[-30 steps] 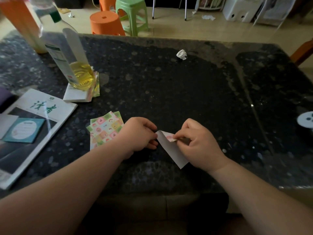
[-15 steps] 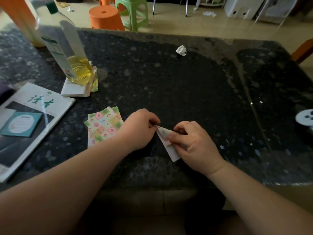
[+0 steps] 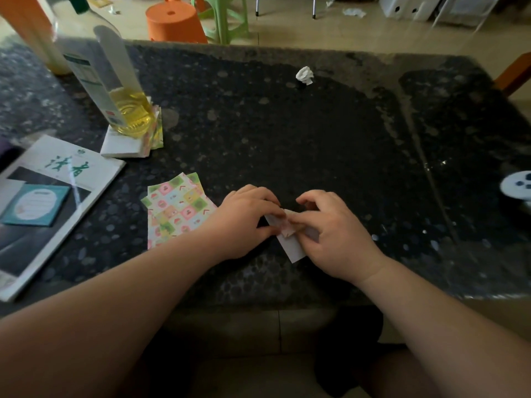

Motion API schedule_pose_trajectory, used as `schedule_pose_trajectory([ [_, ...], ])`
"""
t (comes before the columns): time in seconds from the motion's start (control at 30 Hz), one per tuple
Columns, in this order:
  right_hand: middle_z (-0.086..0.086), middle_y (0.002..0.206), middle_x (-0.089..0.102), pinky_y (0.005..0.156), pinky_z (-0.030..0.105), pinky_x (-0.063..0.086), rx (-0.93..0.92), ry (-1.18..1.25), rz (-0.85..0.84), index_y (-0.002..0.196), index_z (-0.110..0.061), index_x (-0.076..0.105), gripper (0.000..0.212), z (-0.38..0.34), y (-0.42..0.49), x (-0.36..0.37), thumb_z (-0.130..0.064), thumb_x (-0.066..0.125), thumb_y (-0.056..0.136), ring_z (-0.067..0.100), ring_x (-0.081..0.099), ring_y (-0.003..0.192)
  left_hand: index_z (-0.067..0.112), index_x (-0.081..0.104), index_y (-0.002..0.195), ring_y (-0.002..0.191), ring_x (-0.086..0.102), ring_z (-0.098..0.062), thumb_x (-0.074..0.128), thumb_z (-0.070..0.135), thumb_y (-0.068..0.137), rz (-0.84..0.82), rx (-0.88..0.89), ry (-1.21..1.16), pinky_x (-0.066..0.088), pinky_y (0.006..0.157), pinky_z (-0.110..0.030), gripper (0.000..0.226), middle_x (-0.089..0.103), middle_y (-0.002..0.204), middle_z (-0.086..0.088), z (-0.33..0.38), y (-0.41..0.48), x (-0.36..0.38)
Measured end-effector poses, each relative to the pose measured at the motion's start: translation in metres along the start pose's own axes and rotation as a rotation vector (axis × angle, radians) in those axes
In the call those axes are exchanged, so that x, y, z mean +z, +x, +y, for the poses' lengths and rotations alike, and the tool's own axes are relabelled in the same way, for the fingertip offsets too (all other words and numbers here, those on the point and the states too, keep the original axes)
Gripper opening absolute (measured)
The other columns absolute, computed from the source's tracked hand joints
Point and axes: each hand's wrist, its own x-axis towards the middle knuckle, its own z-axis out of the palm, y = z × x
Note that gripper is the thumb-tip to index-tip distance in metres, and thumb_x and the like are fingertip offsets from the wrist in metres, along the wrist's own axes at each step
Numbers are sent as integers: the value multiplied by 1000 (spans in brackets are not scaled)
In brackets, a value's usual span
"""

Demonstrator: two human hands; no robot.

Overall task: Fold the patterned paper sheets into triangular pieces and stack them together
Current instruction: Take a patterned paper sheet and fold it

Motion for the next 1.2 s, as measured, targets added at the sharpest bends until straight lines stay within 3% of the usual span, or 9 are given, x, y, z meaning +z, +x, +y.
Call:
schedule_pose_trajectory([
  [0.07, -12, 107, 57, 76, 17, 49, 205, 85, 68, 96, -26, 74, 5, -8, 2, -7, -29, 72, 92, 4, 57, 96, 35, 67, 128, 127, 39, -6, 68, 39, 95, -7, -5, 2, 33, 114, -36, 34, 52, 132, 17, -1, 0, 1],
  [0.13, -8, 86, 66, 58, 18, 45, 594, 375, -28, 84, -23, 72, 10, -11, 8, -13, -29, 74, 91, 6, 63, 76, 34, 68, 128, 125, 39, -5, 69, 38, 94, 2, -6, -7, 34, 113, -32, 34, 53, 130, 18, -3, 1, 3],
  [0.2, 0, 70, 71, 45, 22, 41, 886, 695, -177, 89, -17, 75, 15, -15, 9, -17, -32, 74, 93, 10, 61, 56, 32, 71, 125, 123, 41, -5, 71, 37, 93, 35, 1, -21, 35, 110, -30, 32, 55, 127, 17, -5, 0, 4],
  [0.27, 2, 63, 72, 43, 22, 42, 984, 852, -206, 94, -12, 75, 18, -19, 10, -15, -30, 72, 95, 9, 58, 47, 30, 73, 122, 121, 43, -5, 72, 37, 92, 62, 10, -26, 37, 108, -30, 30, 57, 125, 16, -6, 0, 5],
  [0.43, 1, 64, 74, 45, 21, 47, 1012, 927, -104, 90, -13, 76, 21, -23, 13, -8, -33, 78, 90, 6, 60, 45, 30, 73, 118, 116, 44, -4, 73, 37, 91, 72, 14, -27, 40, 105, -26, 28, 53, 117, 22, -5, -1, 6],
  [0.67, 2, 70, 77, 47, 21, 51, 932, 817, -169, 94, -13, 75, 14, -21, 22, -13, -26, 76, 93, 6, 64, 49, 33, 72, 113, 109, 49, -2, 77, 33, 89, 22, -27, -75, 43, 99, -22, 25, 54, 112, 20, -7, -6, -1],
  [0.77, 7, 72, 77, 46, 21, 50, 898, 816, -233, 93, -9, 74, 12, -18, 26, -16, -21, 77, 92, 9, 65, 50, 34, 70, 108, 95, 57, -1, 79, 29, 88, -38, -60, -118, 52, 90, -26, 22, 58, 105, 19, -5, -8, -11],
  [1.0, 8, 67, 74, 41, 19, 43, 785, 756, -297, 90, -3, 75, 20, -12, 26, -13, -22, 81, 89, 8, 59, 45, 38, 68, 105, 83, 64, 8, 84, 26, 83, -169, -122, -180, 49, 68, -7, 29, 61, 101, 21, -3, -14, -20],
  [1.2, 8, 71, 76, 39, 18, 32, 773, 772, -402, 92, -2, 77, 27, -12, 21, -12, -28, 80, 89, 7, 54, 42, 41, 72, 110, 97, 59, 1, 82, 29, 85, -191, -61, -111, 49, 88, -19, 29, 60, 109, 19, -8, -16, -25],
])
